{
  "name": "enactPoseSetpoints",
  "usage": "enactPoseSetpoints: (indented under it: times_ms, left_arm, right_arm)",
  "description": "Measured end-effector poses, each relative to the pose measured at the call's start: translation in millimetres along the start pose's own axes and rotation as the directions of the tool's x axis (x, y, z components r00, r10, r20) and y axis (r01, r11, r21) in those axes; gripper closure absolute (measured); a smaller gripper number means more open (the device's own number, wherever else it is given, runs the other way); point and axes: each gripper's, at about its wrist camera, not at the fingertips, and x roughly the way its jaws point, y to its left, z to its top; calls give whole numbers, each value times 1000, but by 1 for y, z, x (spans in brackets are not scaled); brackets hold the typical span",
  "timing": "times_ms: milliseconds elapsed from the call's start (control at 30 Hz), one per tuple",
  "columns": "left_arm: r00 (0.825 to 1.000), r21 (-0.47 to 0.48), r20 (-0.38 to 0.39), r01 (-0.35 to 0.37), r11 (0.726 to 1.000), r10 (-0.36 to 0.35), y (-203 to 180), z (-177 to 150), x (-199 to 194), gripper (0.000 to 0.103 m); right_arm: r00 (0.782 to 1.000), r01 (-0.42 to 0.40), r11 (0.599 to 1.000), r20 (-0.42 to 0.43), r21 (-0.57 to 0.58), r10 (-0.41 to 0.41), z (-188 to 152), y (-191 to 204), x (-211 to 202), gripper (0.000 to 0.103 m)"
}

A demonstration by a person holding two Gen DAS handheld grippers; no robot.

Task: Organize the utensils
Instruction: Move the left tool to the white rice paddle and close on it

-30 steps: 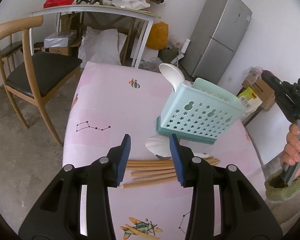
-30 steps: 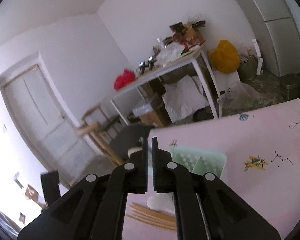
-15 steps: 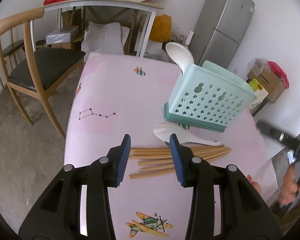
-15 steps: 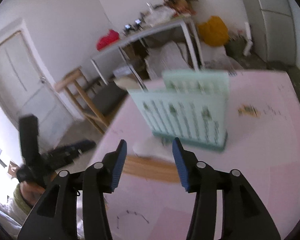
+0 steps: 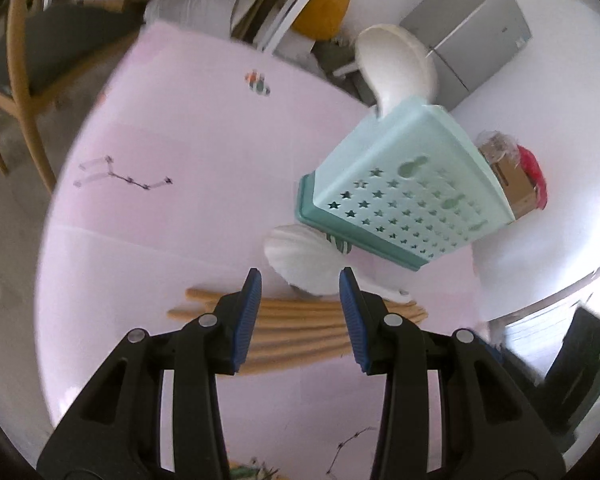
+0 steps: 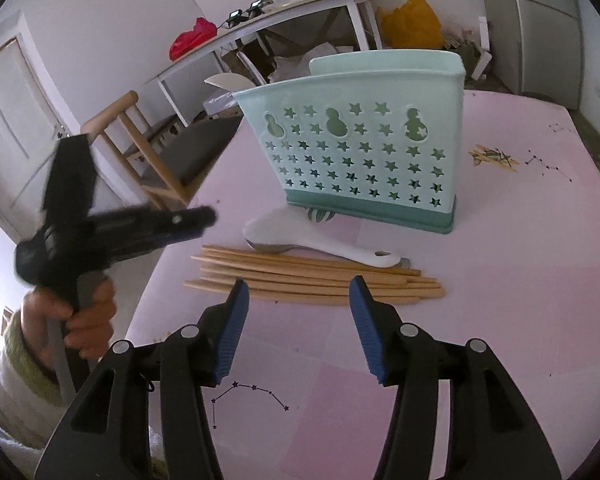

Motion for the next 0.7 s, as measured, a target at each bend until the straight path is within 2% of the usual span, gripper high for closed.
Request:
enactPoseSetpoints:
  times_ms: [100,233,333,500,700]
  left_arm:
    - [998,-81,-62,8,997,-14,11,13,21,65]
    - [995,-145,-102,8,989,-23,19,23,36,65]
    - [989,-215,-134,29,976,-59,25,27,47,66]
    - [988,-240,-124,55,969,-87,26,28,50,68]
    - [979,-268,-84,155,951,-183,26,22,43,77]
  right_arm:
    - [1000,4,1000,-2,-8,-4,-1,0,1,50]
    - [1000,3,1000,-11,-1,-3,-4,-5,3,49]
    - [1000,-7,1000,-24,22,8,-6,-12,5,49]
    - [999,-31,998,-30,58,33,-4,-20,7,49]
    - [998,-44,996,-29,78,47,-4,-25,7,49]
